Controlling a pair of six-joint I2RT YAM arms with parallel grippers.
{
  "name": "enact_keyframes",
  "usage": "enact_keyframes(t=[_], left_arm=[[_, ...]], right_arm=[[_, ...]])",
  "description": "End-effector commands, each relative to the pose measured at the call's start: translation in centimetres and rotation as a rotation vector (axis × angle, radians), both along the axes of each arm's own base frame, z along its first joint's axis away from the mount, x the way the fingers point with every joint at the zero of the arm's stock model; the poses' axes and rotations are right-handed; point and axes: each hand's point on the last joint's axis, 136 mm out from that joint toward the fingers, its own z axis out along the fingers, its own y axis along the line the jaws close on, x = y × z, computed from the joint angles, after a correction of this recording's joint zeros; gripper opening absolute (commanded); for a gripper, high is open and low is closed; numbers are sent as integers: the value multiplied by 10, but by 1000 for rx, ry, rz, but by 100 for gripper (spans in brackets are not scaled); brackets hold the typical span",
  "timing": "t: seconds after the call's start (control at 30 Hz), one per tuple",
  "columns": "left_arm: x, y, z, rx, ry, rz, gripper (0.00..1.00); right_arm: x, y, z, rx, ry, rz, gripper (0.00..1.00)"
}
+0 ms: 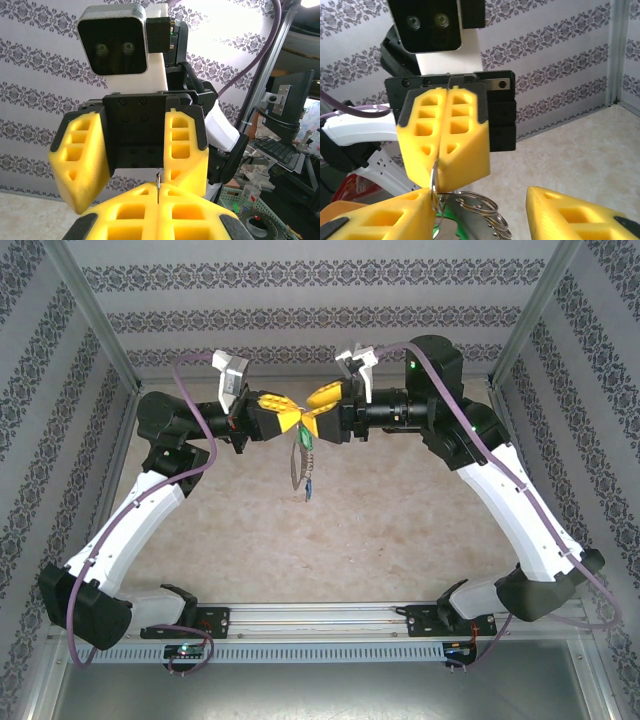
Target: Put the keys on the keyring
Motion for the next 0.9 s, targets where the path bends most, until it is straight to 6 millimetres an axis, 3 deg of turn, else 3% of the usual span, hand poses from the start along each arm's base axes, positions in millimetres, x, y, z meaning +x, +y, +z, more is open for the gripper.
enact_keyframes(t=[0.0, 0.13, 0.37, 0.63, 0.87], left_arm=[[-5, 5, 10, -32, -59, 10, 0], [-3, 5, 9, -34, -60, 17, 0], [0, 3, 4, -21, -45, 10, 0], [-1, 2, -13, 63, -18, 29, 1], [-1, 3, -20, 115, -14, 56, 17]], right_arm=[[-18, 5, 14, 26, -35, 83, 46], [-22, 6, 11, 17, -33, 96, 25], [-22, 7, 13, 18, -55, 103, 0], [-12, -3, 18, 6, -91, 33, 0], [-8, -8, 2, -92, -89, -6, 0]])
